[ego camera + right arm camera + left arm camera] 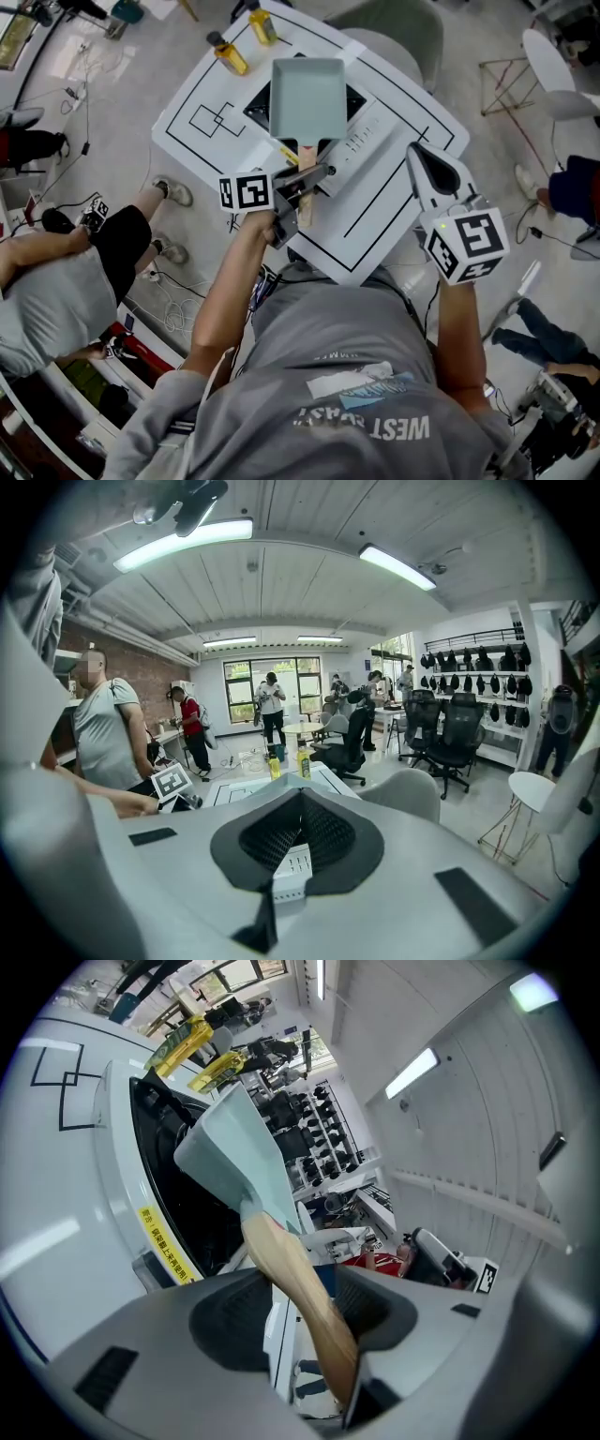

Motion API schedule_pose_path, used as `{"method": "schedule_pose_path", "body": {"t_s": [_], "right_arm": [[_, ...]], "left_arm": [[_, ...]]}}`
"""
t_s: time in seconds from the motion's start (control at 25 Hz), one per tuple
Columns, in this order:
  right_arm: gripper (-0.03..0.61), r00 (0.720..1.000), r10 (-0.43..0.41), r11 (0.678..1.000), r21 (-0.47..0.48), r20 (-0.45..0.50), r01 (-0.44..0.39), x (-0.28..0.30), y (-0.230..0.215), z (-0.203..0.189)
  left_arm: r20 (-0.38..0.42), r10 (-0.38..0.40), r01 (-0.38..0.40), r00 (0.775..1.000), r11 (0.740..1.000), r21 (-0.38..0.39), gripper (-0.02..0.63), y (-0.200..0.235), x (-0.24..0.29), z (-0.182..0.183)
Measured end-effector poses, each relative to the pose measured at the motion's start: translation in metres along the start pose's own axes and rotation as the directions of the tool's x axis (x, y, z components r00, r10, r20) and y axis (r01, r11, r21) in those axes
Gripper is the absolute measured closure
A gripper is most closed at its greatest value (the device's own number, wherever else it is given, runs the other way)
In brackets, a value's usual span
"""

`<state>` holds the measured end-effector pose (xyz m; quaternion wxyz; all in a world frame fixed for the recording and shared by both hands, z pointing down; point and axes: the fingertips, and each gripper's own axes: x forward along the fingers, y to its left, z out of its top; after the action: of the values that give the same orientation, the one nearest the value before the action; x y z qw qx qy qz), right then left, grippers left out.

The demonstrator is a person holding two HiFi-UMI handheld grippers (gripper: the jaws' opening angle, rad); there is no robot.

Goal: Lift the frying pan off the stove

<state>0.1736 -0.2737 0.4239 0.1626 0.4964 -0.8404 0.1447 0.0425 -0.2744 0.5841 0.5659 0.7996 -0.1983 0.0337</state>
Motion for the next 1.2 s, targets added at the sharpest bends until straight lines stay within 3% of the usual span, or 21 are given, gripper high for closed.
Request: {"method": "schedule_pose_path", "body": {"t_s": [0.36, 1.0, 1.2], "right_arm": [[0.568, 1.0, -0.007, 1.0, -0.003, 0.004, 0.007, 0.0, 0.001, 0.002], [0.568, 0.999, -0.021, 1.0, -0.013, 0.044, 0.022, -0.006, 0.008, 0.02], [0.568, 0.997, -0.031, 0.999, -0.021, 0.064, 0.033, -0.013, 0.011, 0.029]], "left_arm": [[0.008, -0.026, 0.026, 1.0, 0.999, -0.026, 0.408, -0.01, -0.001, 0.004], [0.045, -0.09, 0.086, 0.995, 0.993, 0.081, 0.41, -0.07, -0.023, 0.031], [0.05, -0.079, 0.074, 0.996, 0.993, 0.091, 0.409, -0.081, -0.032, 0.031]]}}
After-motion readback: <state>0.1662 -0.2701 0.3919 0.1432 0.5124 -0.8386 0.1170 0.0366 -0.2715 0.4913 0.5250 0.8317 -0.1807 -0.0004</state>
